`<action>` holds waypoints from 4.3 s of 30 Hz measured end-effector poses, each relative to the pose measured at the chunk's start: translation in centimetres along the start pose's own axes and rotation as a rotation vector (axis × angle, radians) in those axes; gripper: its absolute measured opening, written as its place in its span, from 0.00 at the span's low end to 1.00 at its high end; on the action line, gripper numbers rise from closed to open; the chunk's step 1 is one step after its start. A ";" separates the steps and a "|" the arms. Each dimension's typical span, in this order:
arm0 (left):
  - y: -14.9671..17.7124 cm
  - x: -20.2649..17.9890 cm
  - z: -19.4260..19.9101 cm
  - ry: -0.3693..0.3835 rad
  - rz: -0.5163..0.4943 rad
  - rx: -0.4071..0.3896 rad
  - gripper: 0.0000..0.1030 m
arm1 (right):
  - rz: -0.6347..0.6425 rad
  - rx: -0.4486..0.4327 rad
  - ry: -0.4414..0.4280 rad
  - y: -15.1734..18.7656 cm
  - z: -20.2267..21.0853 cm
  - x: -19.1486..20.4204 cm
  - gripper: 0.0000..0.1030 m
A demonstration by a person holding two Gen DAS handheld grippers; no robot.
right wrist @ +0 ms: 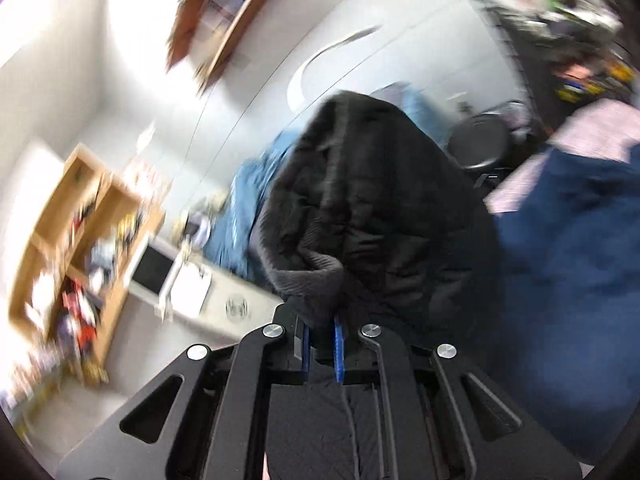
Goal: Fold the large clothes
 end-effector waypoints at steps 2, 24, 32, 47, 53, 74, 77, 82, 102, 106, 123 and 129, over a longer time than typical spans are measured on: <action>-0.3 1.1 -0.7 0.021 0.045 0.009 0.94 | 0.097 0.082 -0.019 1.5 -4.3 4.7 0.09; 5.0 9.8 -7.7 -0.015 0.241 0.177 0.94 | 0.448 0.687 0.067 26.6 -34.3 16.7 0.09; 3.0 8.8 -7.9 0.010 0.207 0.155 0.94 | 0.594 0.805 0.201 33.1 -37.7 15.1 0.14; 0.7 6.2 -7.7 0.044 0.149 0.133 0.94 | 0.473 0.758 0.264 31.7 -33.4 10.3 0.68; -5.1 0.9 -5.9 0.144 0.029 0.028 0.94 | 0.570 0.644 0.541 26.9 -31.0 4.0 0.69; -16.6 -15.0 -12.3 0.407 -0.147 0.146 0.95 | 0.509 0.779 0.685 28.1 -34.9 -5.7 0.95; -16.8 -15.2 -13.4 0.426 -0.137 0.184 0.95 | 0.506 0.772 0.711 28.0 -35.4 -5.9 0.95; -17.6 -15.7 -14.6 0.401 -0.127 0.219 0.96 | 0.492 0.789 0.737 29.4 -36.8 -5.8 0.95; -11.4 -10.8 -10.1 0.429 -0.038 0.172 0.94 | 0.424 0.761 0.733 26.2 -36.9 -5.2 0.95; -7.3 -6.9 -8.0 0.426 0.010 0.147 0.94 | 0.420 0.778 0.675 27.2 -34.6 -4.0 0.95; 10.2 14.7 -8.8 0.229 0.535 0.197 0.94 | 0.497 0.850 0.604 33.1 -27.4 -3.7 0.95; 13.1 24.2 -9.4 0.271 0.829 0.154 0.94 | 0.524 0.825 0.597 35.1 -25.9 -1.5 0.95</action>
Point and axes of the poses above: each gripper's, at about its wrist camera, not at the fingertips, and z roughly against the way its jaws point, x to its left, y to its underside, the point moved 4 cm from there along -z, roughly the way its jaws point, and after that the axes turned 2 degrees about x, right-handed, at the moved point
